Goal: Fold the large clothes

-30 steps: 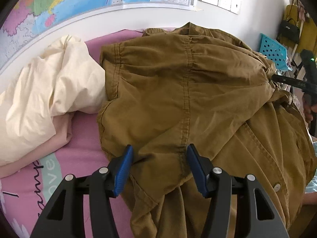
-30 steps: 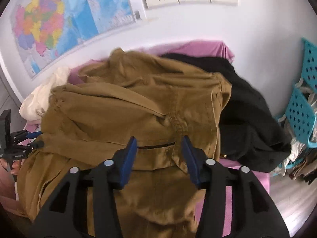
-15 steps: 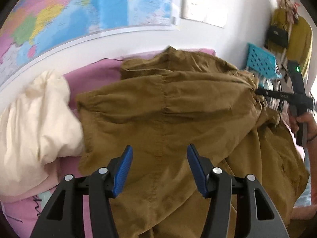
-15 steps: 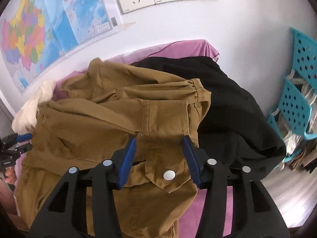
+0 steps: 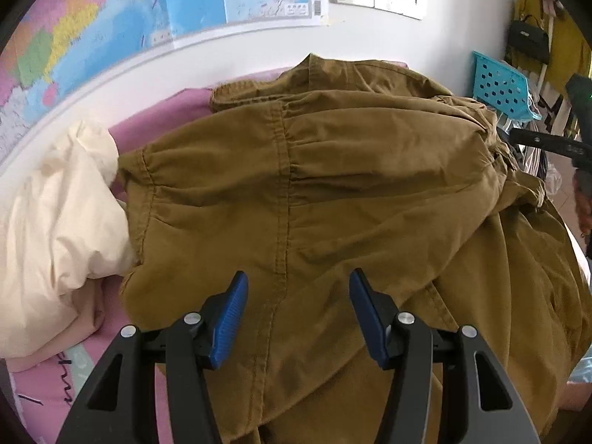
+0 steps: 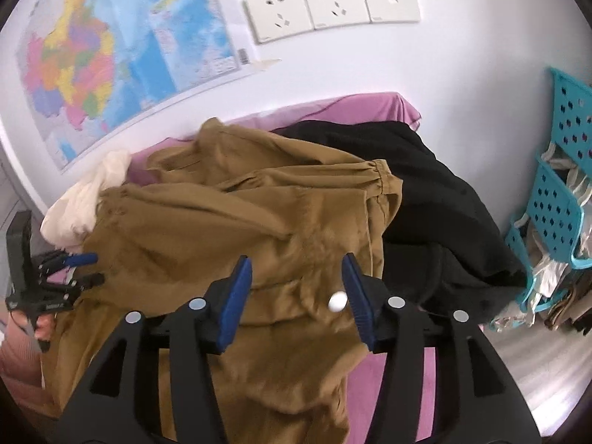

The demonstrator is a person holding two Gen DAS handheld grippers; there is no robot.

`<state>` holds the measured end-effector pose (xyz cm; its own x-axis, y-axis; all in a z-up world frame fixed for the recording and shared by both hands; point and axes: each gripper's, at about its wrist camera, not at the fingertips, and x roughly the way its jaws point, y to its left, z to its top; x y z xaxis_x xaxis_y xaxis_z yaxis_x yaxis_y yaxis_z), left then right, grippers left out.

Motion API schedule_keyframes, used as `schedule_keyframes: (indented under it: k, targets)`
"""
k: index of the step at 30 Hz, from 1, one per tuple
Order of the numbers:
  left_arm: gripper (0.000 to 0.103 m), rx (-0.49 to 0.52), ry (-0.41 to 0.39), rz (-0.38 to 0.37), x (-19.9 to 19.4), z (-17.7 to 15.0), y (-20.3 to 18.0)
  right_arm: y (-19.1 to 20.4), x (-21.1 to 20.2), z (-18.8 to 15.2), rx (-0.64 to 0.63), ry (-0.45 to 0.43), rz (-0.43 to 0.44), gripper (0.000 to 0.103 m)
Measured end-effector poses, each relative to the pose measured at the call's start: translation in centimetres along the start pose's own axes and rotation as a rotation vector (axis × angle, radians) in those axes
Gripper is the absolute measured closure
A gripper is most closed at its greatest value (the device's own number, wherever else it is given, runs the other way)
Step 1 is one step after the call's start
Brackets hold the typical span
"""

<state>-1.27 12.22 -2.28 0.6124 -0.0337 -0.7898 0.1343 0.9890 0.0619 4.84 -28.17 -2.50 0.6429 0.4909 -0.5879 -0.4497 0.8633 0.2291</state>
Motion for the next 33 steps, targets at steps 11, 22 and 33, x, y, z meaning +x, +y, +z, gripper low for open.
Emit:
schedule_keyframes:
  k: [11, 22, 33]
  targets:
    - [0.048, -0.020, -0.019, 0.034, -2.3, -1.6, 0.2, 1.6, -0.1, -3.1, -0.032, 0.066, 0.036, 0.051]
    - [0.041, -0.122, -0.067, -0.024, -8.1, -5.4, 4.0, 0.6, -1.9, -4.8, 0.029, 0.083, 0.064, 0.045]
    - [0.035, -0.280, 0.013, -0.190, -10.3, -12.4, 6.9, -1.2, -7.2, -10.7, 0.169, 0.122, 0.149, 0.019]
